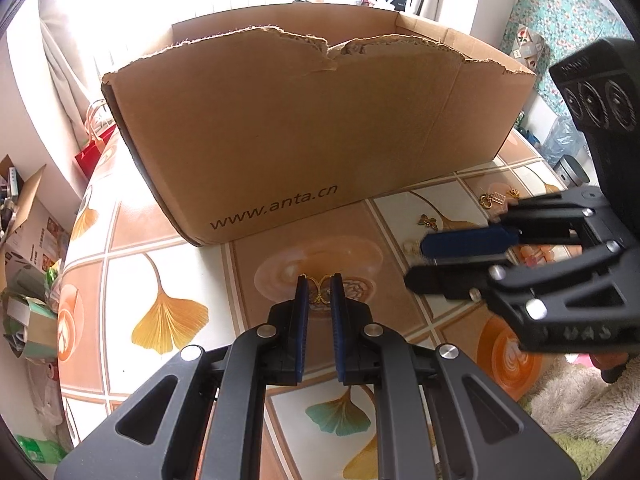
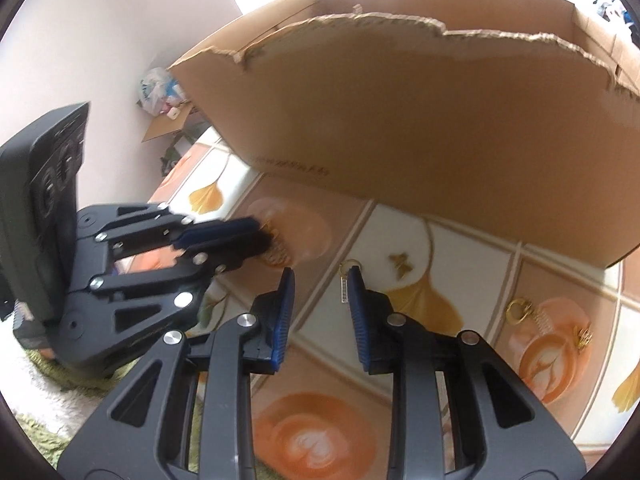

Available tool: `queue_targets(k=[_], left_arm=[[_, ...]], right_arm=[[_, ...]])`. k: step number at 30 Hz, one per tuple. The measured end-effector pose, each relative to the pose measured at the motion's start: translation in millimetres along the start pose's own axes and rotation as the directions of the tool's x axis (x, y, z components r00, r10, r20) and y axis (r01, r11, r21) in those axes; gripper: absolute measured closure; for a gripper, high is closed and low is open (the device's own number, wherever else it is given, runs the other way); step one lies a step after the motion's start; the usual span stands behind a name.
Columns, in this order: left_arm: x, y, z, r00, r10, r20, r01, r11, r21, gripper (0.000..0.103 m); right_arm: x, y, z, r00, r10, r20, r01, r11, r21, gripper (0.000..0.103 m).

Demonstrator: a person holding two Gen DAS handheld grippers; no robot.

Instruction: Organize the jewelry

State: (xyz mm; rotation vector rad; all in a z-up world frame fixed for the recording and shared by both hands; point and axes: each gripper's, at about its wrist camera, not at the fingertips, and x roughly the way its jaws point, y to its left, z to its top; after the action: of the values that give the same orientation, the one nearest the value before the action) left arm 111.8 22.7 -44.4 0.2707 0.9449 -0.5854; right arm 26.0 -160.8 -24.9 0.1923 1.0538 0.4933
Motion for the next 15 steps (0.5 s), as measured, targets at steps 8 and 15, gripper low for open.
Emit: queue_targets(k=[8, 15], left_arm=[[-1, -2, -1, 1.000, 0.006, 0.001, -0.006, 1.000, 0.010, 0.092], [0, -1, 0, 1.000, 0.008, 0.001, -0.008, 1.000, 0.012, 0.092]], right_arm=[[-16, -4, -2, 0.999, -0.014, 0.031, 0.014, 1.000, 0.007, 0.077], [-13, -14, 6, 0.984, -0.166, 0.057, 0.168, 0.985, -0.036, 0.085]])
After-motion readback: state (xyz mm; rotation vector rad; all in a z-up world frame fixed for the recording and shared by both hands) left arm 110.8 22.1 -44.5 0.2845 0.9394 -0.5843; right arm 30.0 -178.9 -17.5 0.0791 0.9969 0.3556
